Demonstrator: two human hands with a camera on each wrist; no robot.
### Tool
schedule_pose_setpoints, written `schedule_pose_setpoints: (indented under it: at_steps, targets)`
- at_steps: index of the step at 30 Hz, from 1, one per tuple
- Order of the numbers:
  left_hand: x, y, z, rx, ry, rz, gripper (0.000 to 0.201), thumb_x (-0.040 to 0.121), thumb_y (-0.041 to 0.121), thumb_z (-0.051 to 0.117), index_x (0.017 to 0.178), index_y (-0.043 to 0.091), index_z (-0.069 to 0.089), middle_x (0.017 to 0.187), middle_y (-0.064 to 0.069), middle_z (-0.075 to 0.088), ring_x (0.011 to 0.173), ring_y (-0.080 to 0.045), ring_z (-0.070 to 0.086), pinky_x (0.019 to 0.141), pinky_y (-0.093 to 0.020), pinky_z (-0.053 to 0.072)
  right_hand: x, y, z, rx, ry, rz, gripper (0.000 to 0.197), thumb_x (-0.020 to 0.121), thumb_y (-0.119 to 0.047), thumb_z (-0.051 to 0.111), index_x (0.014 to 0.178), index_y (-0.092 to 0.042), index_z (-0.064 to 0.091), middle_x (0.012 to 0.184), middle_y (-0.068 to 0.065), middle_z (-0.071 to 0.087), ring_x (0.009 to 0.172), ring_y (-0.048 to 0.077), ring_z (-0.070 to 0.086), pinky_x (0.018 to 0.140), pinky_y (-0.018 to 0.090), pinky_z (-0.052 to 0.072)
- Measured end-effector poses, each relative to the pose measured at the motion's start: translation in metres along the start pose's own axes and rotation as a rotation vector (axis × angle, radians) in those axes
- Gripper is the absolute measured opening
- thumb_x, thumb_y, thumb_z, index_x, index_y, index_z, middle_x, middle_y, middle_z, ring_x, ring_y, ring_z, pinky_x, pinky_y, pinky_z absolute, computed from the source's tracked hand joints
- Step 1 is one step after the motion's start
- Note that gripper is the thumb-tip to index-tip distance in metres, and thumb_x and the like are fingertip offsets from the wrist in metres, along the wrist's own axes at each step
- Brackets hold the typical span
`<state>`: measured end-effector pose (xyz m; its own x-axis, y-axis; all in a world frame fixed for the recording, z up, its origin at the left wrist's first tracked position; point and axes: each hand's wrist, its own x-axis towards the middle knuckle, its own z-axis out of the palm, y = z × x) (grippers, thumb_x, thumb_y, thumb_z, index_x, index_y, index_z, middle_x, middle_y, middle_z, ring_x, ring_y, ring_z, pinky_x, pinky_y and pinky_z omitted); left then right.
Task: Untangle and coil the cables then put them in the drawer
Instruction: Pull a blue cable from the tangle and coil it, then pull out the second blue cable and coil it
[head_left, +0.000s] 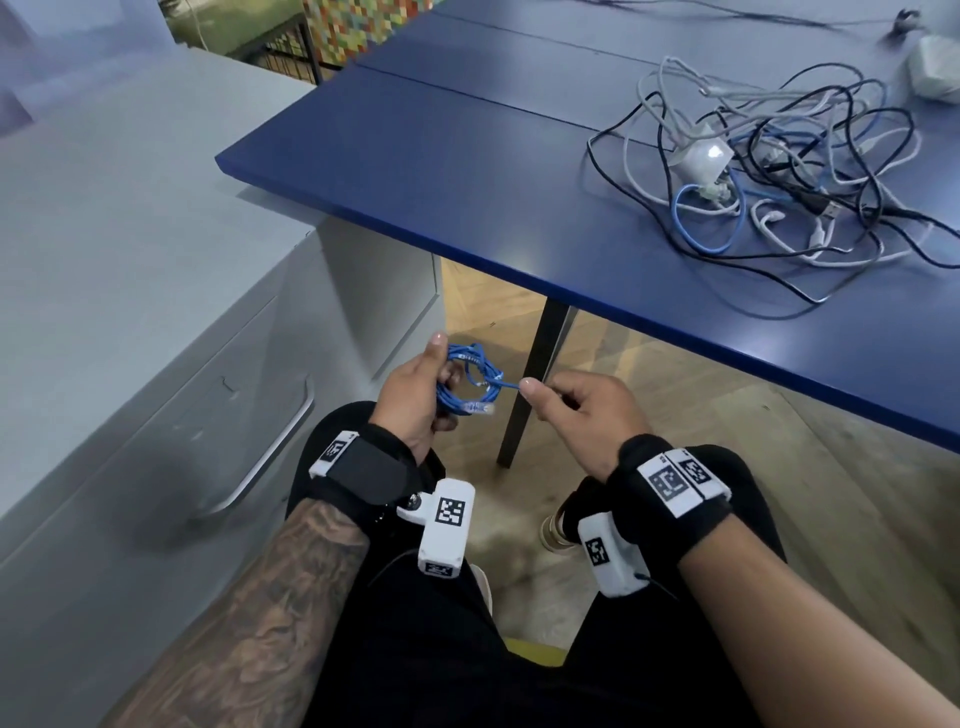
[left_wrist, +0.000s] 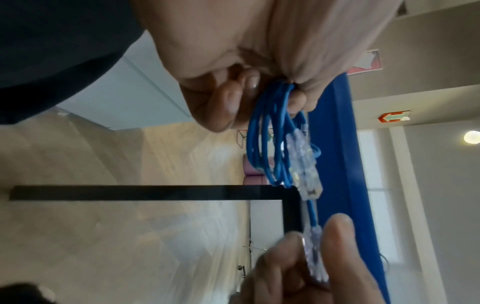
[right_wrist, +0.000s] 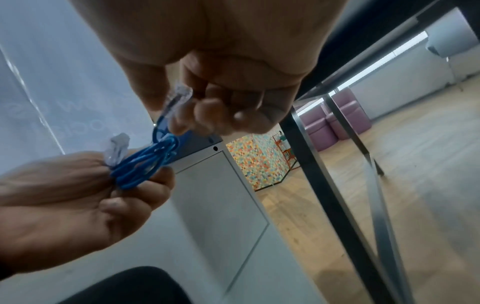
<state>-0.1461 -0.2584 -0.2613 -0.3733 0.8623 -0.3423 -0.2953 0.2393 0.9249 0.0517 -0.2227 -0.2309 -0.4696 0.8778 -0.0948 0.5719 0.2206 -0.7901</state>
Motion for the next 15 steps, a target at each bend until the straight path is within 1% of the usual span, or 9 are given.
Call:
schedule_pose_setpoints:
  at_steps: [1,2,4,5,6,9,11,13,15]
  targets:
    - [-0.001,0.007,-0.001,-0.005,-0.016,0.024,0.047,0.098,0.052,0.045,0.062,0.021,0.042,0.062,0.004,0.044,0.044,-0.009,0.041,0.042,-0.022,0.025,-0.001,-0.002,0.002,0.080,-0.003,-0.013,0.048,0.089,-0.066,0.052,0.075,-0.022,0.064,0.068,0.006,0.058,0.065,0.021,0.055,0.064,0.040,0.050]
    - [-0.002,0.015,-0.002,-0.002,-0.027,0.057,0.046,0.098,0.051,0.045,0.064,0.021,0.043,0.062,0.003,0.043,0.044,-0.010,0.038,0.043,-0.022,0.023,-0.001,-0.004,0.005,0.176,-0.011,-0.020,0.046,0.084,-0.070,0.054,0.085,-0.026,0.066,0.073,0.003,0.063,0.068,0.019,0.059,0.065,0.042,0.053]
    - [-0.006,0.033,-0.003,-0.014,-0.051,0.120,0.042,0.099,0.050,0.044,0.069,0.020,0.047,0.062,0.004,0.041,0.045,-0.010,0.035,0.043,-0.023,0.023,-0.002,-0.014,0.007,0.335,-0.048,-0.009,0.050,0.077,-0.072,0.061,0.106,-0.031,0.063,0.087,0.002,0.068,0.071,0.011,0.063,0.061,0.031,0.054]
    - [-0.009,0.044,-0.004,-0.032,-0.061,0.141,0.040,0.100,0.048,0.043,0.073,0.020,0.050,0.063,0.005,0.041,0.046,-0.009,0.035,0.041,-0.023,0.026,-0.001,-0.019,0.007,0.396,-0.069,-0.011,0.054,0.076,-0.069,0.063,0.114,-0.030,0.060,0.094,0.006,0.069,0.071,0.009,0.065,0.060,0.028,0.054]
    - [-0.011,0.053,-0.005,-0.047,-0.072,0.158,0.038,0.101,0.046,0.042,0.075,0.019,0.052,0.065,0.005,0.041,0.047,-0.009,0.035,0.040,-0.023,0.030,0.000,-0.025,0.007,0.454,-0.081,-0.024,0.055,0.077,-0.065,0.066,0.118,-0.029,0.058,0.100,0.010,0.069,0.073,0.010,0.066,0.060,0.028,0.055]
    - [-0.015,0.079,-0.006,-0.052,-0.106,0.214,0.037,0.095,0.048,0.045,0.078,0.016,0.055,0.070,0.003,0.046,0.055,-0.012,0.039,0.043,-0.026,0.040,0.008,-0.049,0.001,0.572,-0.078,-0.075,0.053,0.079,-0.049,0.077,0.123,-0.029,0.055,0.106,0.009,0.070,0.085,0.022,0.071,0.067,0.032,0.058]
    - [-0.013,0.093,-0.006,-0.050,-0.130,0.239,0.038,0.087,0.052,0.049,0.080,0.015,0.057,0.072,0.003,0.051,0.060,-0.016,0.042,0.045,-0.028,0.045,0.016,-0.069,-0.007,0.593,-0.042,-0.121,0.045,0.083,-0.028,0.078,0.121,-0.025,0.055,0.104,0.012,0.071,0.087,0.029,0.070,0.070,0.035,0.060]
    - [-0.008,0.109,-0.005,-0.058,-0.150,0.262,0.039,0.084,0.052,0.051,0.087,0.014,0.060,0.074,0.002,0.057,0.061,-0.017,0.045,0.047,-0.029,0.047,0.027,-0.089,-0.018,0.612,0.035,-0.167,0.035,0.087,-0.012,0.074,0.117,-0.016,0.057,0.100,0.017,0.071,0.079,0.027,0.067,0.068,0.037,0.059]
    - [-0.001,0.125,-0.002,-0.034,-0.138,0.284,0.037,0.091,0.047,0.051,0.097,0.012,0.062,0.082,-0.004,0.059,0.060,-0.016,0.051,0.050,-0.031,0.050,0.044,-0.104,-0.031,0.601,0.111,-0.188,0.026,0.089,-0.007,0.070,0.113,-0.010,0.060,0.092,0.015,0.071,0.072,0.018,0.067,0.062,0.030,0.058]
